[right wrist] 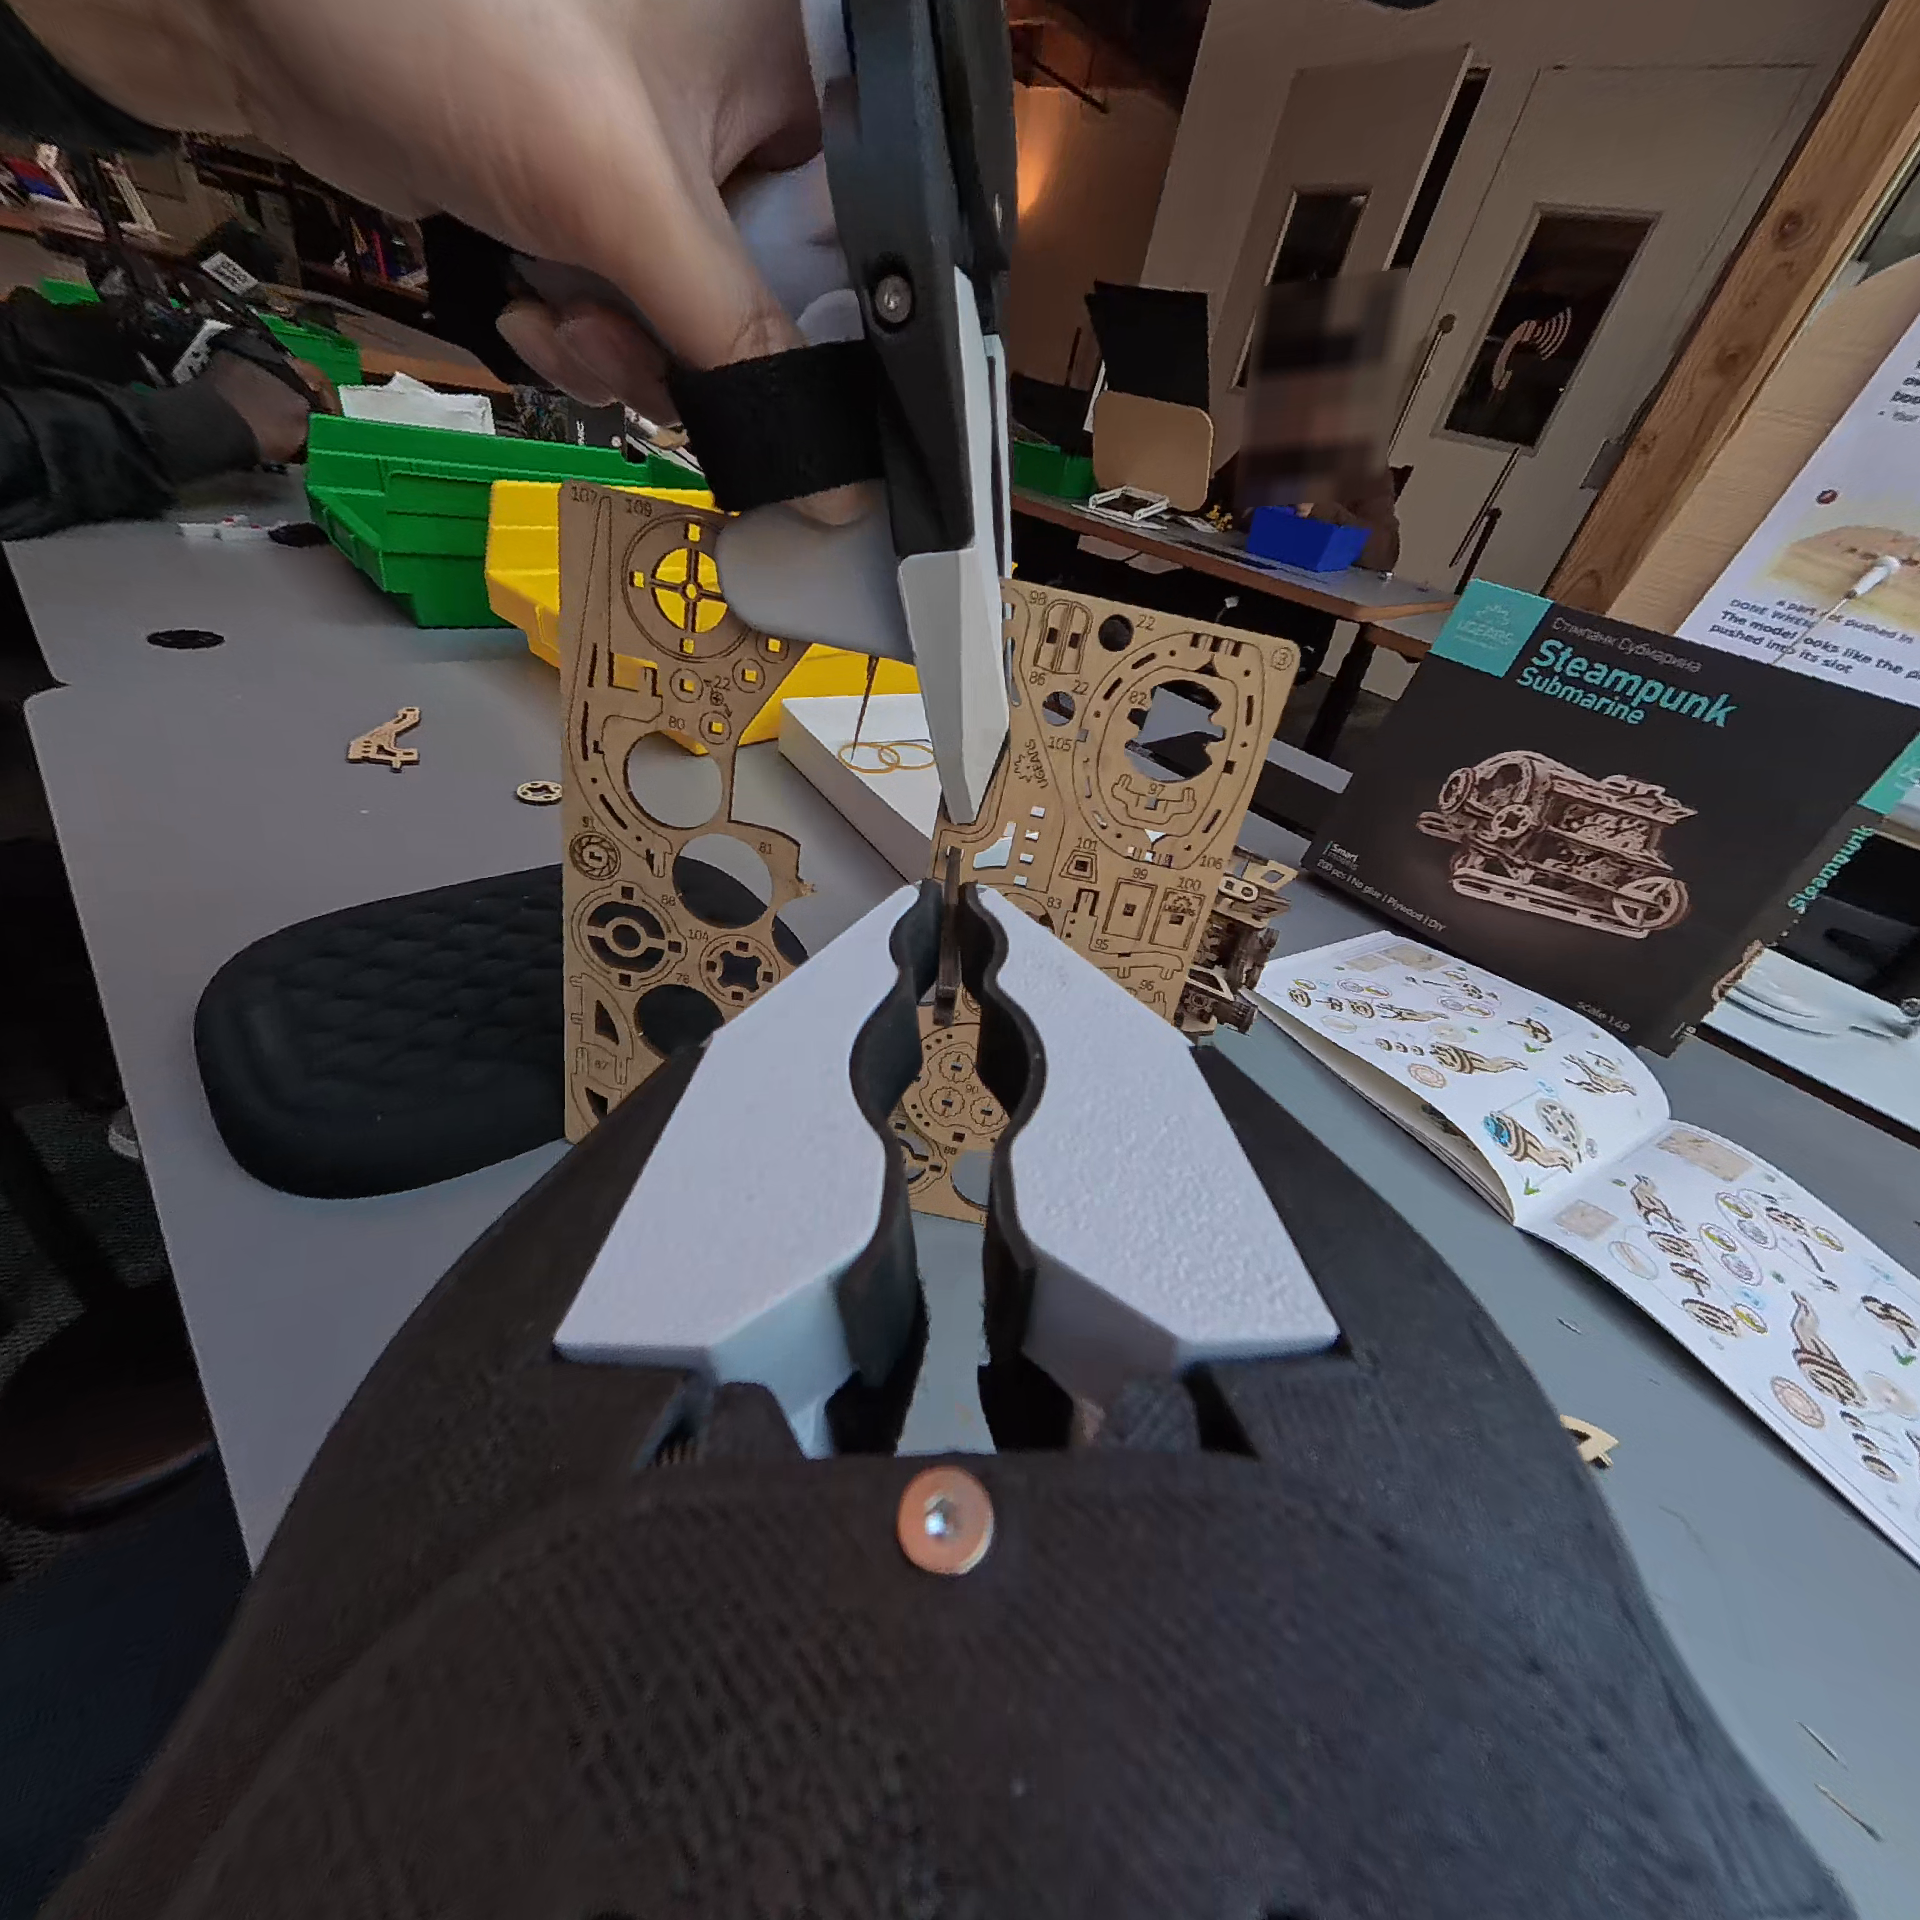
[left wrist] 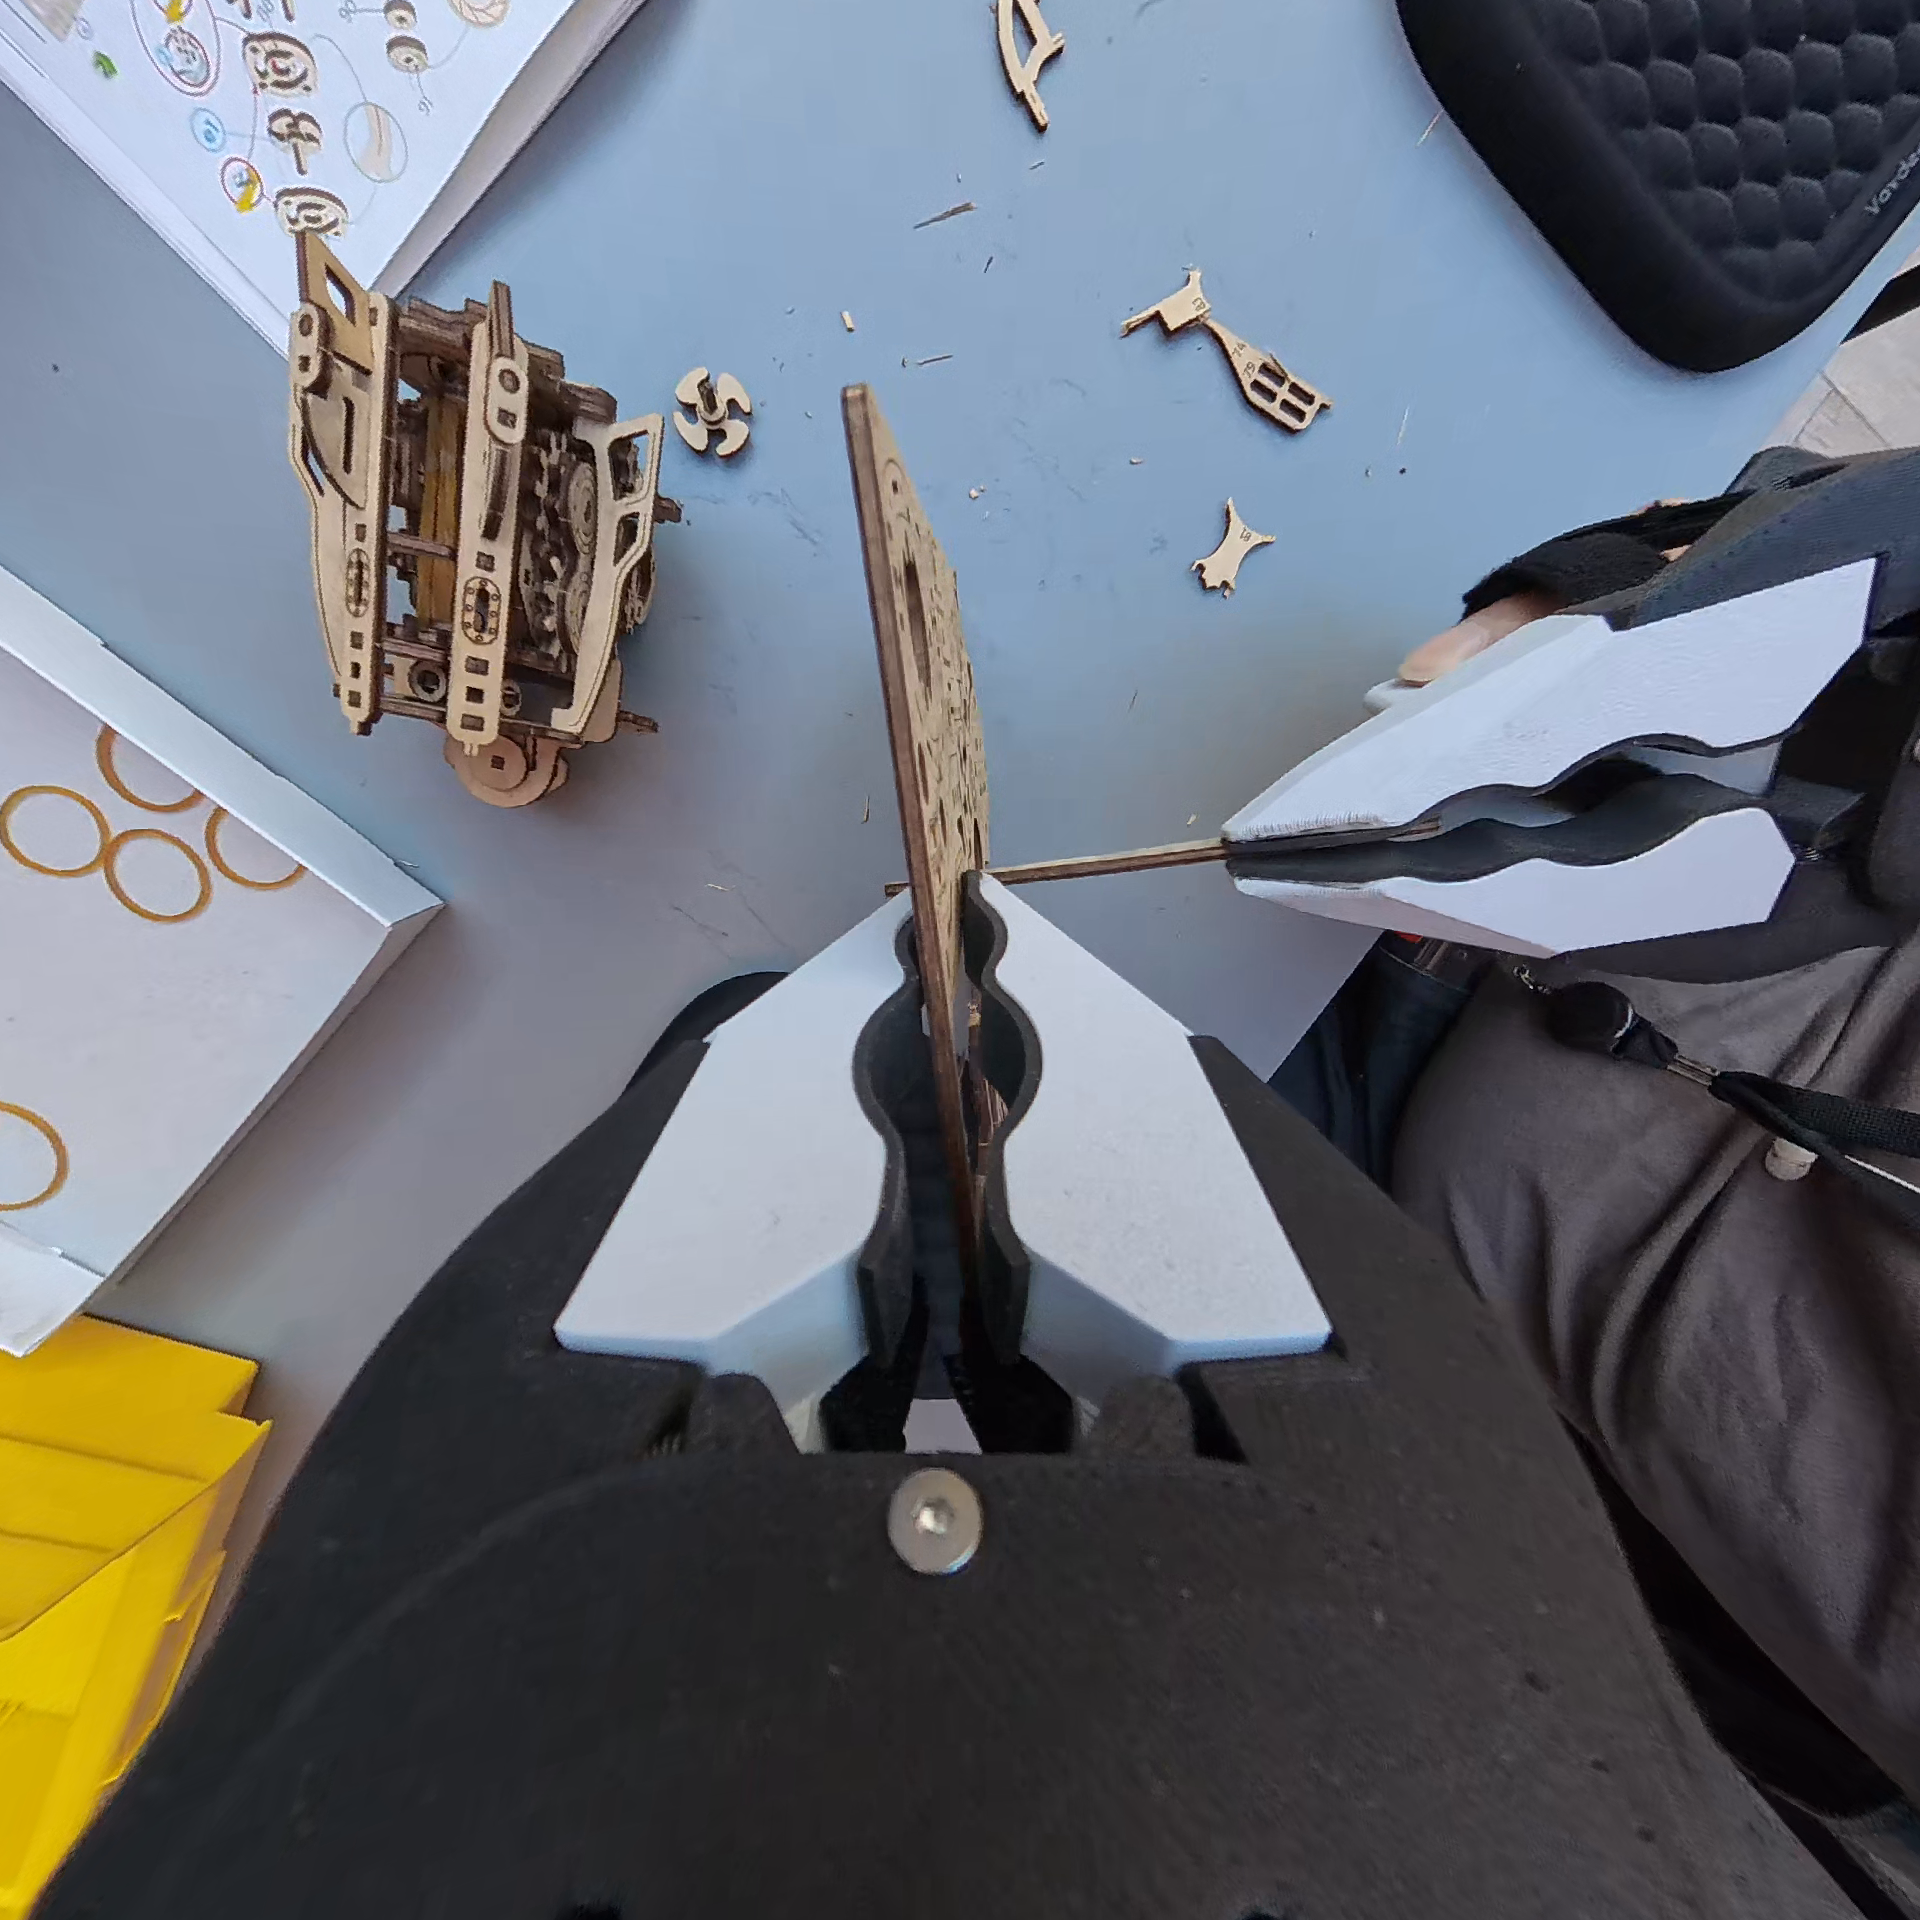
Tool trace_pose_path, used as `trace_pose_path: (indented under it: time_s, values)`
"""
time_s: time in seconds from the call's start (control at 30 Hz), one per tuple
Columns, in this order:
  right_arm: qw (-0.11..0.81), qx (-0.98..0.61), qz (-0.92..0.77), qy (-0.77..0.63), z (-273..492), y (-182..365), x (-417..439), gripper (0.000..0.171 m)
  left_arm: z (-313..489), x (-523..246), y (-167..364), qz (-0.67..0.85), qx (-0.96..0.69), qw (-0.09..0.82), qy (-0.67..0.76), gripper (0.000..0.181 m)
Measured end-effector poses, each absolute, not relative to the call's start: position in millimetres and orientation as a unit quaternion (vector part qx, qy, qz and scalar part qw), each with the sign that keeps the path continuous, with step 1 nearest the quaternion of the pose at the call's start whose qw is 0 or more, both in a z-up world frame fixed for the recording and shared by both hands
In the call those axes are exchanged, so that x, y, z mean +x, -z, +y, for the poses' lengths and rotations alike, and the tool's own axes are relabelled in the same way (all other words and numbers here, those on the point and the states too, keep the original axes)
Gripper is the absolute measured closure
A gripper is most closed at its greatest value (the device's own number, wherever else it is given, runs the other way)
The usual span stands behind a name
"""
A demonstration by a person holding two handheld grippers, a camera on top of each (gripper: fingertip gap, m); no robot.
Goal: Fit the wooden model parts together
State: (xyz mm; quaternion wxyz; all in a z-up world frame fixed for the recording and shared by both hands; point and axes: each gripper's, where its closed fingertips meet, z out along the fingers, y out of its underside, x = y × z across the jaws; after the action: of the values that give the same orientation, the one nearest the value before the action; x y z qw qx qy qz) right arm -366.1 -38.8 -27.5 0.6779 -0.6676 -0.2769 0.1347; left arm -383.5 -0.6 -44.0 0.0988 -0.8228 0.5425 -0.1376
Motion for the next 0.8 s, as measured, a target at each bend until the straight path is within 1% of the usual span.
trace_pose_path:
  time_s: [0.13, 0.33, 0.5, 0.57, 0.63, 0.73, 0.8]
  values:
    - [0.687, -0.657, -0.285, -0.122, -38, 27, -367, 0.170, -2, -386, 44, 0.528, -0.831, 0.089, 0.153, 0.180]
    - [0.710, -0.622, -0.329, -0.026, -39, 29, -374, 0.170, 1, -389, 44, 0.518, -0.836, 0.086, 0.157, 0.180]
    - [0.727, -0.578, -0.360, 0.091, -44, 30, -382, 0.169, 0, -388, 44, 0.503, -0.844, 0.074, 0.171, 0.179]
    - [0.727, -0.572, -0.364, 0.109, -43, 30, -385, 0.169, 1, -389, 44, 0.505, -0.843, 0.076, 0.166, 0.179]
    - [0.728, -0.589, -0.346, 0.052, -41, 28, -383, 0.169, 1, -390, 44, 0.518, -0.837, 0.082, 0.156, 0.180]
    - [0.710, -0.624, -0.305, -0.118, -36, 24, -372, 0.169, -1, -392, 43, 0.538, -0.825, 0.088, 0.148, 0.179]
    - [0.678, -0.637, -0.284, -0.232, -31, 25, -364, 0.170, -3, -391, 43, 0.545, -0.820, 0.090, 0.151, 0.179]
